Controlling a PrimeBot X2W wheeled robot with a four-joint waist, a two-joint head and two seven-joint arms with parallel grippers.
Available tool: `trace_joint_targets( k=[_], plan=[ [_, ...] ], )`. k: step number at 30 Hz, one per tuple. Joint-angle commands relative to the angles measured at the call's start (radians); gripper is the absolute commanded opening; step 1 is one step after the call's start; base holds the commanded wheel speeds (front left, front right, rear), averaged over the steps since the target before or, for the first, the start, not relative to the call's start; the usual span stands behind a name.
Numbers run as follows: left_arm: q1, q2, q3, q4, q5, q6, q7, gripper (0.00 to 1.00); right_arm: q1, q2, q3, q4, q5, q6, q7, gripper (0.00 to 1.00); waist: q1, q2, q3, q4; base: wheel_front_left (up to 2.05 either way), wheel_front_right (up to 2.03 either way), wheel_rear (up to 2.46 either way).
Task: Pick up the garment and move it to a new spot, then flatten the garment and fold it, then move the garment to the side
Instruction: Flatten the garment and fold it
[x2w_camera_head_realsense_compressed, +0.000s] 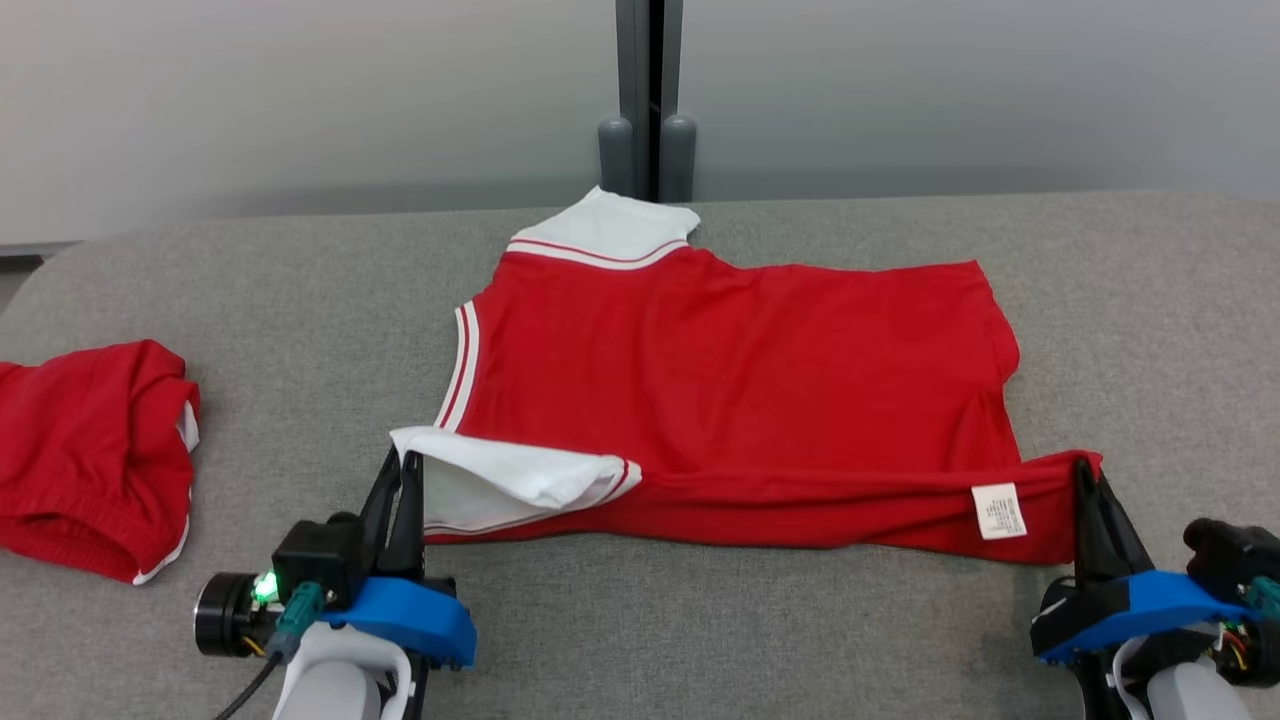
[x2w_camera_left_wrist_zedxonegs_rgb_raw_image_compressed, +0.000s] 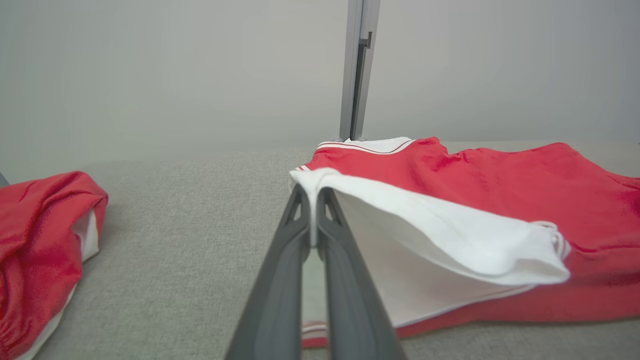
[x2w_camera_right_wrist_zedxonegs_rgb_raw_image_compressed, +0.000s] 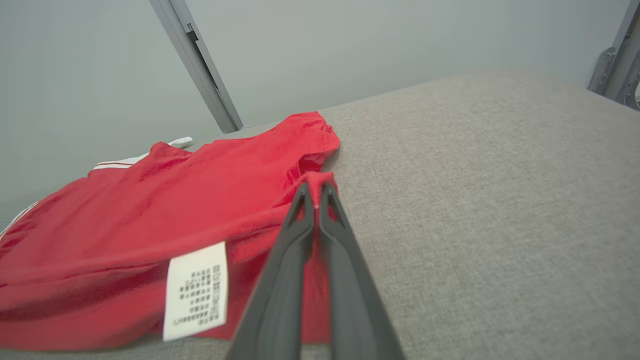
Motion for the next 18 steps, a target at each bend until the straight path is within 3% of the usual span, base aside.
trace_joint_targets(
  k=[1, 18],
  plan=[
    [-0.041, 0.005, 0.006, 0.010, 0.006, -0.006, -0.004, 0.00, -0.042, -0.006, -0.001, 0.017, -0.011, 0.000, -0.004, 0.00, -0.0002, -0.0002, 0.022, 0.003, 0.00, 0.00, 0.00],
    [-0.269, 0.036, -0.016, 0.146, 0.073, -0.025, -0.004, 0.00, -0.207, 0.018, -0.016, 0.079, -0.071, 0.000, -0.004, 0.00, -0.0002, -0.0002, 0.159, -0.010, 0.00, 0.00, 0.00]
  ],
)
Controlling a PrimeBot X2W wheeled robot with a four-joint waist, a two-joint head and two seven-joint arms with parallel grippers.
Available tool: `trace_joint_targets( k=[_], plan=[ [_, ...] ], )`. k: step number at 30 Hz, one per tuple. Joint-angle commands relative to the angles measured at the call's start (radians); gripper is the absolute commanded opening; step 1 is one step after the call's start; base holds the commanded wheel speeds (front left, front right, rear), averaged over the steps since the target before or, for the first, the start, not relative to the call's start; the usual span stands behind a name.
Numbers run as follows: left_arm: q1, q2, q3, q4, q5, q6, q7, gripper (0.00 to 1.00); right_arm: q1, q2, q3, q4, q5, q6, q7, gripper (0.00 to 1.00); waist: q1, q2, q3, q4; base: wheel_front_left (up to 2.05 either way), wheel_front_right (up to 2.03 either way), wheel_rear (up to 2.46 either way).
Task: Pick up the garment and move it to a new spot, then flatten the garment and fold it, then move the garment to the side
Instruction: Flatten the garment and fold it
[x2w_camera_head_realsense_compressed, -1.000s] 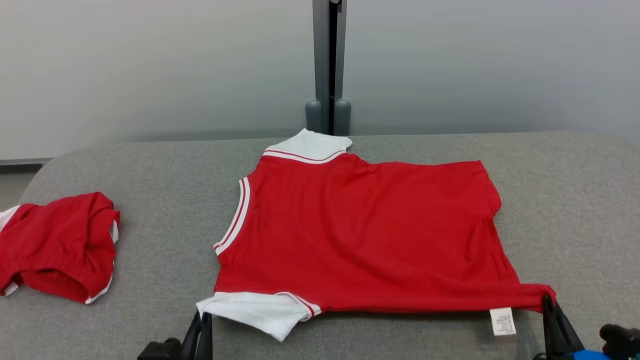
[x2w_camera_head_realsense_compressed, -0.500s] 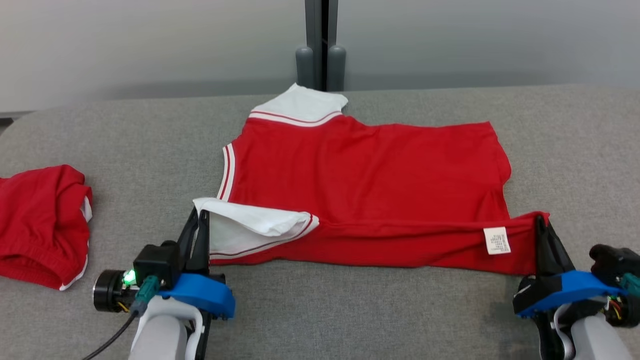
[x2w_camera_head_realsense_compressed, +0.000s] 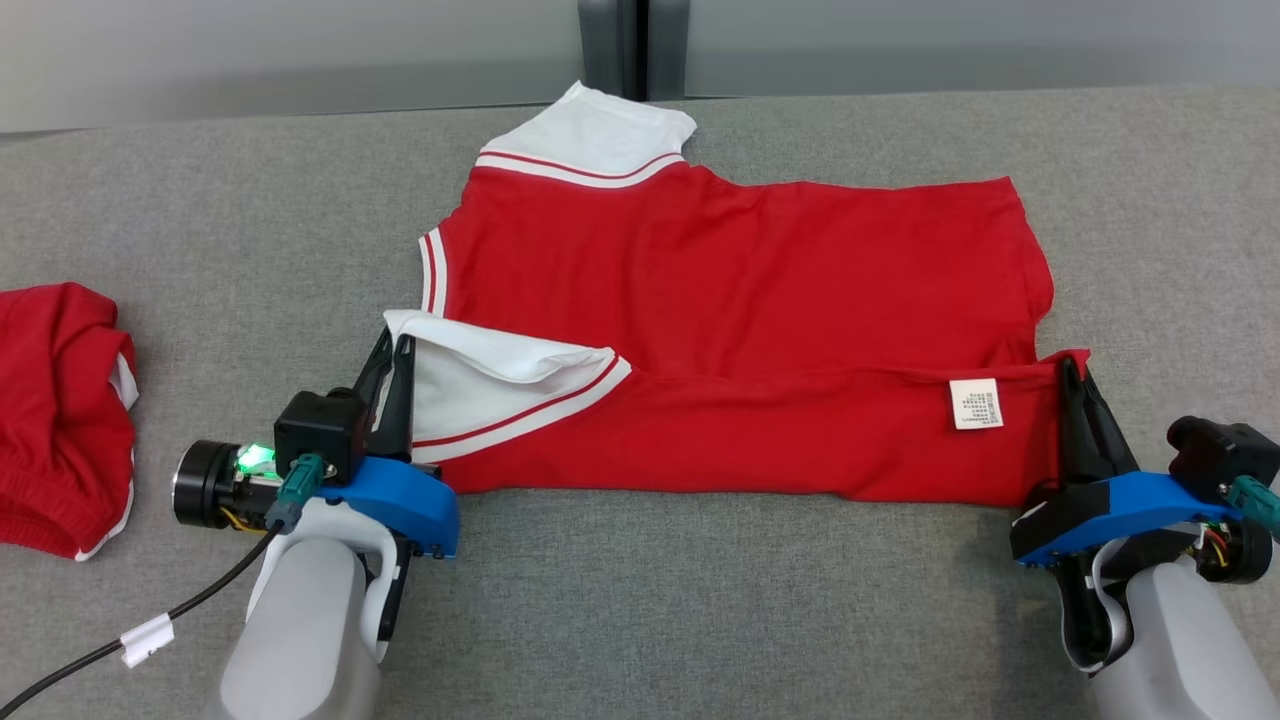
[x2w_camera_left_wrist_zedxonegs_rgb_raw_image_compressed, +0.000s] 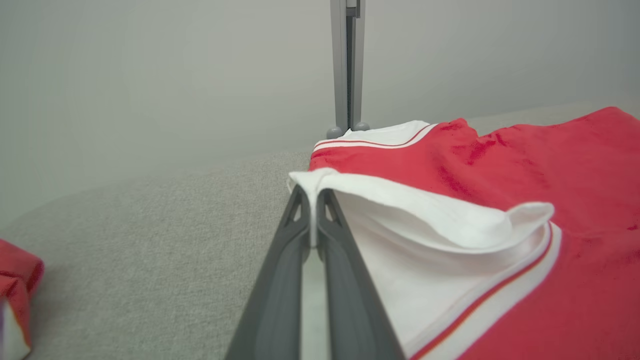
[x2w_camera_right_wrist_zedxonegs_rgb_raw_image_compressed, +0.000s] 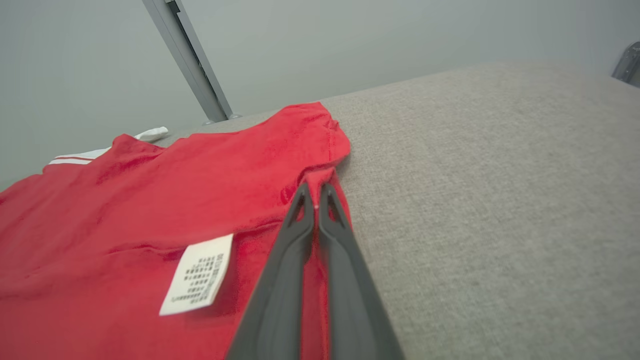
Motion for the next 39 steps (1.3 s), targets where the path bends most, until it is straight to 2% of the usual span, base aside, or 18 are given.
trace_joint_targets(
  k=[1, 2, 3, 4, 5, 10, 14, 17, 27, 28, 29, 30, 31, 36, 39],
  plan=[
    [-0.012, 0.006, 0.002, 0.016, 0.000, 0.001, -0.003, 0.00, -0.017, 0.002, -0.001, 0.000, -0.002, 0.000, -0.003, 0.00, -0.0002, -0.0003, 0.003, 0.000, 0.00, 0.00, 0.00],
    [-0.017, 0.005, 0.006, 0.037, -0.004, 0.007, -0.003, 0.00, -0.021, 0.004, -0.003, -0.004, 0.001, 0.000, -0.003, 0.00, -0.0002, -0.0003, 0.004, -0.001, 0.00, 0.00, 0.00],
    [-0.024, 0.004, 0.010, 0.049, -0.009, 0.010, -0.003, 0.17, -0.021, 0.006, -0.003, -0.011, 0.002, 0.000, -0.003, 0.73, -0.0002, -0.0003, 0.006, -0.003, 0.00, 0.00, 0.00],
    [-0.030, 0.003, 0.016, 0.051, -0.011, 0.011, -0.003, 0.47, -0.021, 0.009, -0.007, -0.017, 0.005, 0.000, -0.003, 1.00, -0.0002, -0.0003, 0.008, -0.004, 0.00, 0.00, 0.00],
    [-0.031, 0.001, 0.021, 0.048, -0.016, 0.016, -0.003, 1.00, -0.020, 0.011, -0.009, -0.024, 0.009, 0.000, -0.003, 1.00, -0.0002, -0.0003, 0.008, -0.005, 0.00, 0.00, 0.00],
    [0.040, -0.015, 0.061, -0.018, -0.051, 0.042, -0.003, 1.00, 0.024, 0.016, -0.038, -0.067, -0.001, 0.000, -0.003, 1.00, -0.0002, -0.0003, 0.002, -0.005, 0.00, 0.00, 0.00],
    [0.110, -0.028, 0.070, -0.033, -0.086, 0.038, -0.003, 1.00, 0.059, 0.022, -0.060, -0.089, -0.008, 0.000, -0.003, 1.00, -0.0002, -0.0003, -0.005, -0.006, 0.00, 0.00, 0.00],
    [0.154, -0.035, 0.064, -0.010, -0.112, 0.029, -0.003, 1.00, 0.081, 0.022, -0.071, -0.092, -0.012, 0.000, -0.003, 1.00, -0.0002, -0.0003, -0.006, -0.007, 0.00, 0.00, 0.00],
    [0.149, -0.039, 0.060, 0.096, -0.187, 0.050, -0.001, 1.00, 0.095, 0.025, -0.070, -0.078, -0.029, 0.000, -0.003, 1.00, -0.0002, -0.0003, -0.001, -0.026, 0.00, 0.00, 0.00],
    [0.148, -0.040, 0.056, 0.109, -0.198, 0.048, -0.001, 0.95, 0.098, 0.026, -0.064, -0.078, -0.032, 0.000, -0.003, 1.00, -0.0002, -0.0003, -0.002, -0.028, 0.00, 0.00, 0.00],
    [0.147, -0.040, 0.048, 0.123, -0.202, 0.043, 0.000, 0.58, 0.103, 0.025, -0.062, -0.078, -0.035, 0.000, -0.003, 1.00, -0.0002, -0.0003, -0.002, -0.029, 0.00, 0.00, 0.00],
    [0.144, -0.040, 0.041, 0.133, -0.211, 0.037, 0.000, 0.38, 0.108, 0.025, -0.056, -0.075, -0.034, 0.000, -0.003, 1.00, -0.0002, -0.0003, -0.002, -0.030, 0.00, 0.00, 0.00],
    [0.141, -0.041, 0.031, 0.142, -0.216, 0.034, 0.000, 0.00, 0.113, 0.025, -0.045, -0.074, -0.034, 0.000, -0.003, 1.00, -0.0002, -0.0003, -0.003, -0.030, 0.00, 0.00, 0.00],
    [0.129, -0.040, -0.001, 0.161, -0.239, 0.022, 0.001, 0.00, 0.138, 0.025, 0.014, -0.069, -0.029, 0.000, -0.003, 1.00, -0.0002, -0.0003, -0.001, -0.027, 0.00, 0.00, 0.00],
    [0.125, -0.041, -0.015, 0.165, -0.241, 0.021, 0.001, 0.00, 0.141, 0.024, 0.011, -0.035, -0.033, 0.000, -0.003, 1.00, -0.0002, -0.0003, 0.002, -0.025, 0.00, 0.00, 0.00]
  ],
)
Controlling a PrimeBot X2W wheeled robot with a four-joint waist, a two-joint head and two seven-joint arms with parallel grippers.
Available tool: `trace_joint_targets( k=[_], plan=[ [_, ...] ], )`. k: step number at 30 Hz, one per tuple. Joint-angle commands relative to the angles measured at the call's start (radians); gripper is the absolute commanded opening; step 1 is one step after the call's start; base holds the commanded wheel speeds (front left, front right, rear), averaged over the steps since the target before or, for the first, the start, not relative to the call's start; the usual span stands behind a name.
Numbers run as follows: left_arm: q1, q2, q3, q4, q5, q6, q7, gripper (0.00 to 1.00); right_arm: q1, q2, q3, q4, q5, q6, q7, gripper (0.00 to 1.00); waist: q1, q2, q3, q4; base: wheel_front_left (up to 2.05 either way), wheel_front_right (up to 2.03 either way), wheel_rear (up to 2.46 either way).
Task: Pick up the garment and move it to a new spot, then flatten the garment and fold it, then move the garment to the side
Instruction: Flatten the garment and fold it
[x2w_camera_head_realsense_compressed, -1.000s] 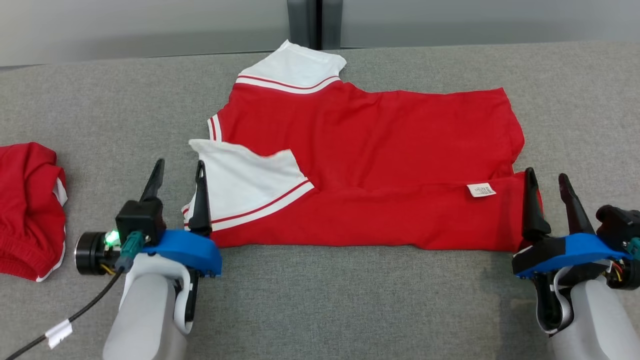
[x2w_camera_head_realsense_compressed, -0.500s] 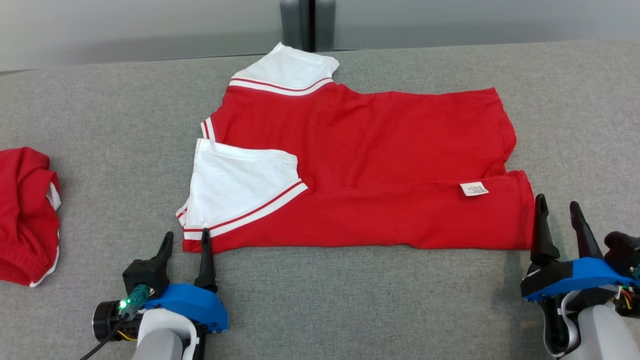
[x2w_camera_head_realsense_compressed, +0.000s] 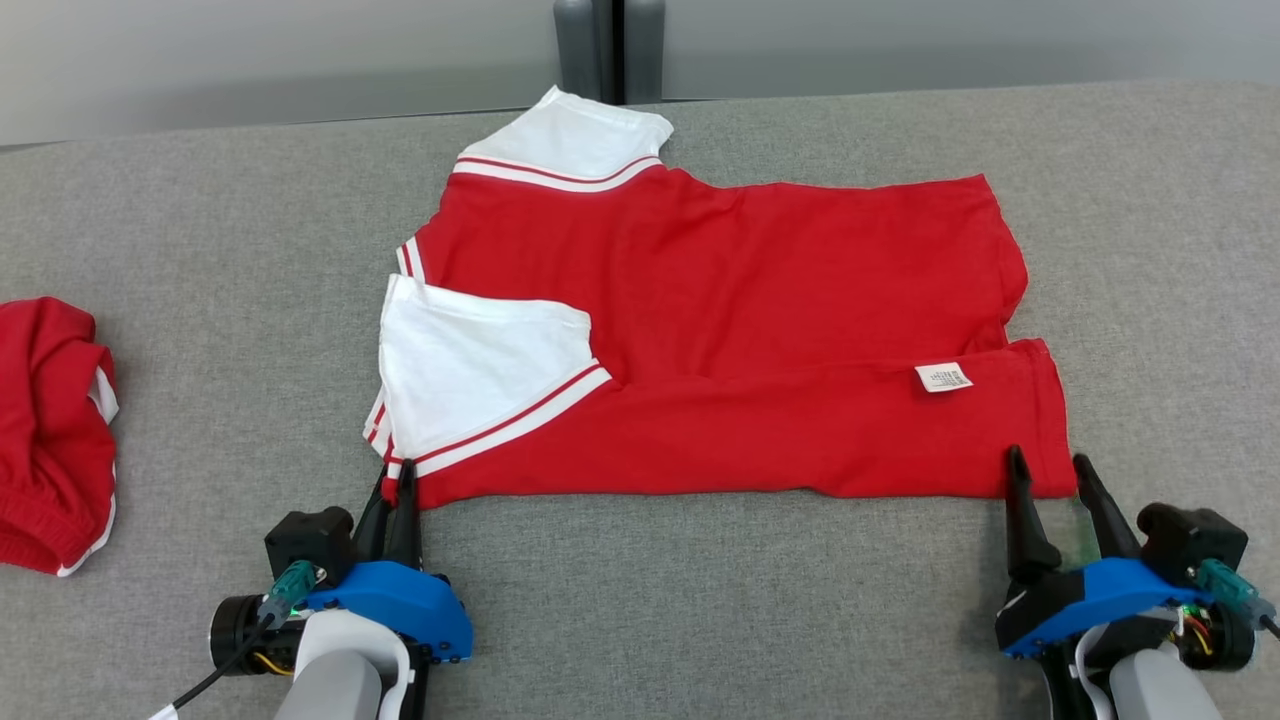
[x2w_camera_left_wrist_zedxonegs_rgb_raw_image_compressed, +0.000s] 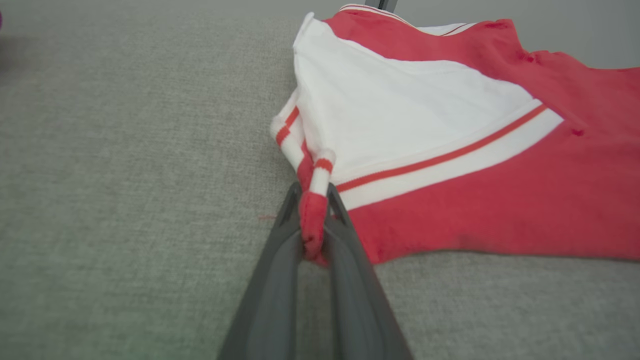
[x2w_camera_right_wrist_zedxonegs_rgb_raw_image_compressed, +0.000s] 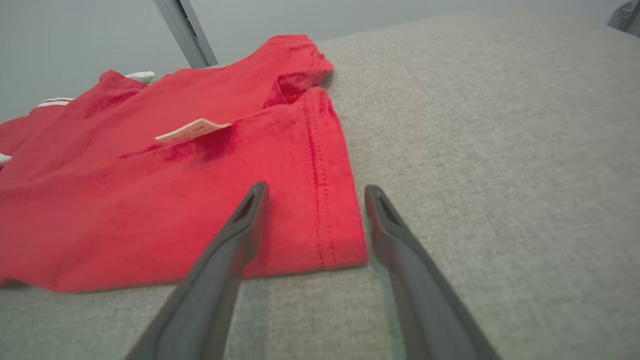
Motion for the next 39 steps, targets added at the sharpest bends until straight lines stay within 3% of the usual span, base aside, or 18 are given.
trace_joint_targets(
  k=[1, 5, 6, 7, 8, 17, 27, 34, 35, 36, 37, 39],
  plan=[
    [0.000, -0.004, -0.011, 0.018, -0.003, -0.003, 0.008, 0.00, 0.006, -0.003, -0.009, 0.023, -0.010, 0.000, -0.003, 1.00, 0.0001, 0.0001, 0.002, 0.003, 0.00, 0.00, 0.00],
    [-0.003, -0.004, -0.017, 0.011, -0.001, -0.008, 0.008, 0.00, -0.017, 0.000, -0.001, 0.127, -0.010, 0.000, 0.001, 1.00, 0.0001, 0.0001, 0.006, 0.011, 0.00, 0.00, 0.00],
    [-0.003, -0.004, -0.015, 0.006, 0.000, -0.009, 0.008, 0.00, -0.021, 0.000, 0.008, 0.147, -0.001, 0.000, 0.005, 0.63, 0.0001, 0.0001, 0.007, 0.013, 0.00, 0.00, 0.00],
    [-0.002, -0.004, -0.013, 0.001, 0.004, -0.008, 0.008, 0.00, -0.027, 0.002, 0.019, 0.160, 0.004, 0.000, 0.006, 0.16, 0.0001, 0.0001, 0.008, 0.014, 0.00, 0.00, 0.00],
    [-0.001, -0.004, -0.011, -0.007, 0.006, -0.010, 0.008, 0.00, -0.033, 0.005, 0.029, 0.170, 0.012, 0.000, 0.006, 0.00, 0.0001, 0.0001, 0.008, 0.015, 0.00, 0.00, 0.00],
    [0.049, -0.002, 0.006, -0.069, 0.010, -0.014, 0.004, 0.00, -0.026, -0.028, 0.009, 0.129, 0.058, 0.000, -0.002, 0.00, 0.0001, 0.0001, -0.049, 0.022, 0.00, 0.00, 0.00],
    [0.199, -0.001, 0.007, -0.108, -0.010, -0.001, 0.004, 0.00, 0.130, -0.037, -0.017, 0.091, 0.098, 0.000, -0.002, 0.00, 0.0001, 0.0001, -0.212, 0.030, 0.00, 0.00, 0.00],
    [0.296, -0.001, -0.014, -0.116, -0.033, 0.018, 0.003, 0.00, 0.219, -0.043, 0.007, 0.087, 0.137, 0.000, -0.002, 0.00, 0.0001, 0.0001, -0.247, 0.031, 0.00, 0.00, 0.00],
    [0.300, -0.001, -0.015, -0.120, -0.034, 0.023, 0.003, 0.40, 0.220, -0.044, 0.012, 0.093, 0.141, 0.000, -0.002, 0.18, 0.0001, 0.0001, -0.243, 0.031, 0.00, 0.00, 0.00],
    [0.301, -0.001, -0.018, -0.123, -0.032, 0.026, 0.003, 1.00, 0.216, -0.044, 0.015, 0.096, 0.149, -0.001, -0.002, 0.89, 0.0001, 0.0001, -0.237, 0.031, 0.00, 0.00, 0.00],
    [0.298, -0.001, -0.020, -0.126, -0.029, 0.029, 0.004, 1.00, 0.207, -0.044, 0.014, 0.092, 0.154, -0.001, -0.002, 1.00, 0.0001, 0.0001, -0.231, 0.032, 0.00, 0.00, 0.00],
    [0.276, -0.001, -0.022, -0.137, -0.015, 0.035, 0.003, 1.00, 0.183, -0.047, 0.009, 0.074, 0.158, 0.000, -0.002, 1.00, 0.0001, 0.0001, -0.213, 0.034, 0.00, 0.00, 0.00]
  ],
)
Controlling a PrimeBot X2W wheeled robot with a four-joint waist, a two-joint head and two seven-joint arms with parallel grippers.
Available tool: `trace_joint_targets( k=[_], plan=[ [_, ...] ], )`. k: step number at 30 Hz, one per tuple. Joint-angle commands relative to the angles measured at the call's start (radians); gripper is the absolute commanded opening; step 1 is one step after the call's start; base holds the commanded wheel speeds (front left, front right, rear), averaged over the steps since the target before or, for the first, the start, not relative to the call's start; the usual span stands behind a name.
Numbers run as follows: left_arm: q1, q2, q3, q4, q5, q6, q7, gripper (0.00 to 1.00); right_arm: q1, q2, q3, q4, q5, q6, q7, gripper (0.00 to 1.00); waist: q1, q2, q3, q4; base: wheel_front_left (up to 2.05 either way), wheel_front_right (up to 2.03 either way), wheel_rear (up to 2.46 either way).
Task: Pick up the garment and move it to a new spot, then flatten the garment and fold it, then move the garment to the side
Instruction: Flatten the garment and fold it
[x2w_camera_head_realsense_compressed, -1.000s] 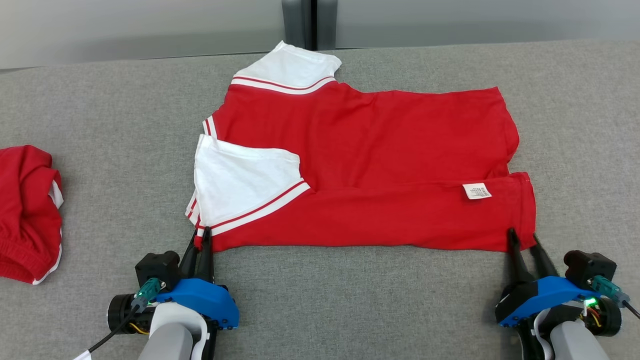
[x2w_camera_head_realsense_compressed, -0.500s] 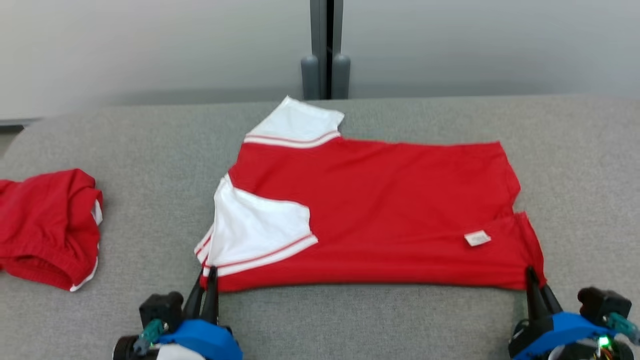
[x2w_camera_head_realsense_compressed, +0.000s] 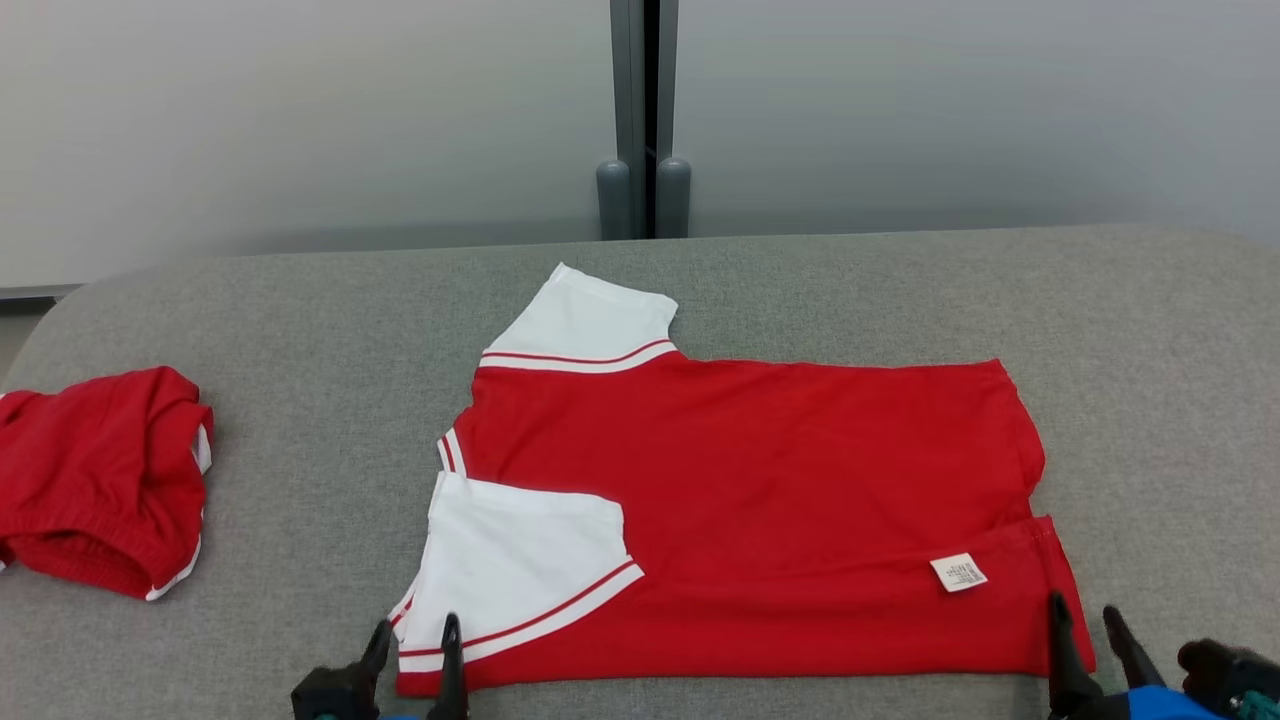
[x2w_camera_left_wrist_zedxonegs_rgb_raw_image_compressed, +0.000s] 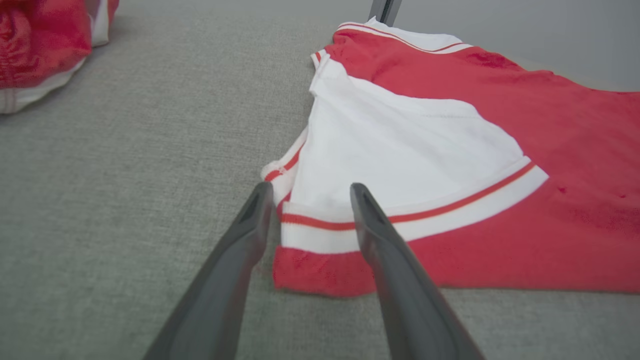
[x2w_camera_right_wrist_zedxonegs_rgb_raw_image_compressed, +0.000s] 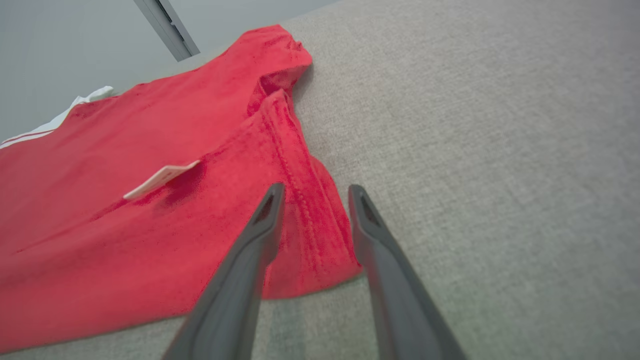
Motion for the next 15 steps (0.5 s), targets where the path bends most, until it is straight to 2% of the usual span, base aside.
trace_joint_targets(
  k=[1, 4, 6, 9, 15],
  plan=[
    [-0.036, 0.002, -0.004, -0.012, 0.015, 0.005, 0.000, 1.00, -0.027, -0.010, -0.005, -0.011, 0.003, 0.000, -0.001, 1.00, 0.0001, 0.0001, 0.013, 0.006, 0.00, 0.00, 0.00],
    [-0.092, 0.021, -0.017, -0.014, 0.050, -0.005, 0.000, 1.00, -0.071, -0.022, -0.018, -0.032, -0.015, 0.000, 0.000, 1.00, 0.0001, 0.0001, 0.045, 0.010, 0.00, 0.00, 0.00],
    [-0.156, 0.042, -0.033, -0.007, 0.065, -0.027, 0.010, 1.00, -0.115, -0.033, -0.019, -0.032, -0.027, 0.000, 0.000, 1.00, 0.0001, 0.0001, 0.070, 0.012, 0.00, 0.00, 0.00],
    [-0.272, 0.080, -0.057, -0.001, 0.084, -0.061, 0.070, 1.00, -0.198, -0.057, -0.013, -0.019, -0.048, 0.000, 0.019, 1.00, 0.0001, 0.0001, 0.108, 0.013, 0.00, 0.00, 0.00],
    [-0.489, 0.155, -0.106, 0.003, 0.105, -0.102, 0.178, 1.00, -0.387, -0.111, 0.008, 0.024, -0.107, 0.000, 0.105, 1.00, 0.0001, 0.0001, 0.200, 0.002, 0.00, 0.00, 0.00]
  ],
)
